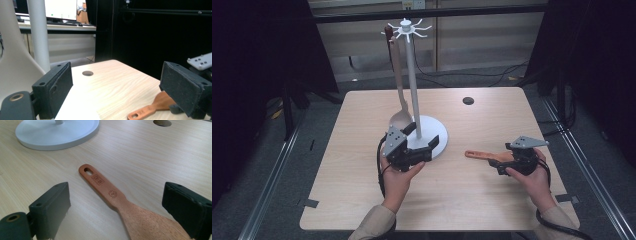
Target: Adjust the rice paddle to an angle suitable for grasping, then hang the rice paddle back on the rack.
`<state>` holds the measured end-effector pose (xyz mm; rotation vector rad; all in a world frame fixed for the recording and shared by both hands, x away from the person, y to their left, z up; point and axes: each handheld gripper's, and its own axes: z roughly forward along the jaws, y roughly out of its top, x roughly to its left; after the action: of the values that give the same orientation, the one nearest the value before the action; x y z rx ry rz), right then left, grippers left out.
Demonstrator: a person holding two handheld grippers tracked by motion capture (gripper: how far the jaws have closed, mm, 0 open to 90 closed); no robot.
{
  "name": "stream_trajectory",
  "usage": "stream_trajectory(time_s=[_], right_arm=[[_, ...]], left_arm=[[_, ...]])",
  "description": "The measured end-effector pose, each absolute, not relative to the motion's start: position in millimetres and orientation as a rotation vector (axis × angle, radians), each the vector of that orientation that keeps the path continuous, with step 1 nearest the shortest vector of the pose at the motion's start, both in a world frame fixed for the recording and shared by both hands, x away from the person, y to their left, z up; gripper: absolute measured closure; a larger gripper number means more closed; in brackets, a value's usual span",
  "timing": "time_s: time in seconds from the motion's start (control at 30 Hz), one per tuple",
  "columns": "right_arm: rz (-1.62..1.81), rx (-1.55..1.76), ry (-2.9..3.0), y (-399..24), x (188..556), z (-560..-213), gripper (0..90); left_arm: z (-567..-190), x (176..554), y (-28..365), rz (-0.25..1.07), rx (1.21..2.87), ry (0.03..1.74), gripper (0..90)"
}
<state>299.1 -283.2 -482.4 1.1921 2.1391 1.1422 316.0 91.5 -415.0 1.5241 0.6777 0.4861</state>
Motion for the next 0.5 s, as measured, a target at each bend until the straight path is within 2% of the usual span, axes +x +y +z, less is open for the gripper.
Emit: stream_trajectory(time_s=[0.5], right_arm=[[1.127, 1.148, 2.189, -272, 307, -486, 9.1]], left_arm=[[-428, 310, 95, 0.389, 1.544, 0.654, 4.4]])
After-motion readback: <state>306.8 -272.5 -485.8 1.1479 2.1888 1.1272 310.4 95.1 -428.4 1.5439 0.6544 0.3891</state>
